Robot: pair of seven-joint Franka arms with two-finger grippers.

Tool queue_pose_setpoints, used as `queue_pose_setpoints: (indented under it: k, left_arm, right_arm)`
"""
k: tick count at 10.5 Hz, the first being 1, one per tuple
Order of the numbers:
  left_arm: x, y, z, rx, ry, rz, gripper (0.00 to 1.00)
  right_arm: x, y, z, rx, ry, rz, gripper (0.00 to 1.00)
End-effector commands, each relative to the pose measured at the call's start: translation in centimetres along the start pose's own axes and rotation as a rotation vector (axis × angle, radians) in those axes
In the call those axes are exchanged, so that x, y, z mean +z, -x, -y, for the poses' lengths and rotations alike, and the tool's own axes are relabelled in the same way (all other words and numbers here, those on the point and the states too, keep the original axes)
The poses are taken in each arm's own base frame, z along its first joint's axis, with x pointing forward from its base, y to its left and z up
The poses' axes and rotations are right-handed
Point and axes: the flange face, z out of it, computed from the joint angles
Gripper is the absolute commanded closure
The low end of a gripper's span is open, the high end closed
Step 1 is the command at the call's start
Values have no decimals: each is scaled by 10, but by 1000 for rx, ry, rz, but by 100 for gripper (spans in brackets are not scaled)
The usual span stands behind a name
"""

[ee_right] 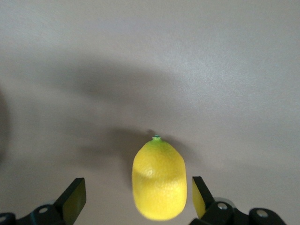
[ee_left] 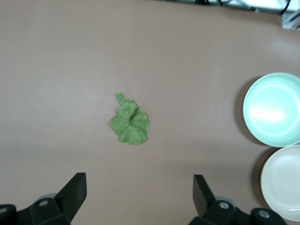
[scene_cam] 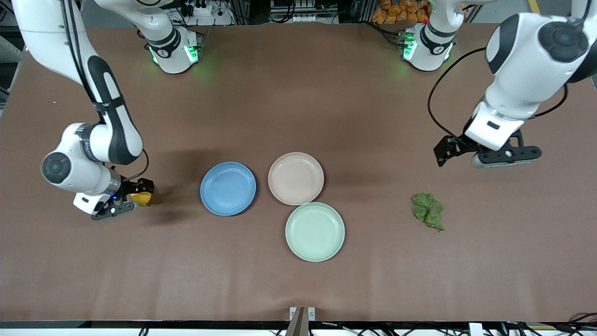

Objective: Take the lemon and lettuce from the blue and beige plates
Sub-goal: 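Release the lemon from the right gripper onto the table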

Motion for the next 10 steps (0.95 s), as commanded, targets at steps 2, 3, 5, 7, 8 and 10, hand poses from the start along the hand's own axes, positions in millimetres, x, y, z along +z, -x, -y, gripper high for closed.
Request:
queue_pose_setpoints:
  k: [2, 3, 5, 7, 8, 10]
  left_arm:
    - [-57, -11, 4, 129, -12, 17, 0]
    - [-72, -12, 4, 177, -11, 34, 0]
    - [-93, -10, 5, 185, -19, 74, 0]
    - [-110, -5, 15, 158, 7, 146, 0]
    - [-119, -4, 25, 147, 9, 180, 0]
    - [-131, -1, 27, 168, 13, 193, 0]
  right_arm:
    - [-58, 7, -1, 19, -32, -33, 0]
    - [-75, 13, -4, 25, -39, -34, 0]
    - [-113, 22, -9, 32, -50, -34, 0]
    - [-151, 28, -19, 64, -63, -2, 0]
    - [-166, 34, -21, 77, -66, -4, 0]
    - [-194, 48, -20, 101, -72, -17, 0]
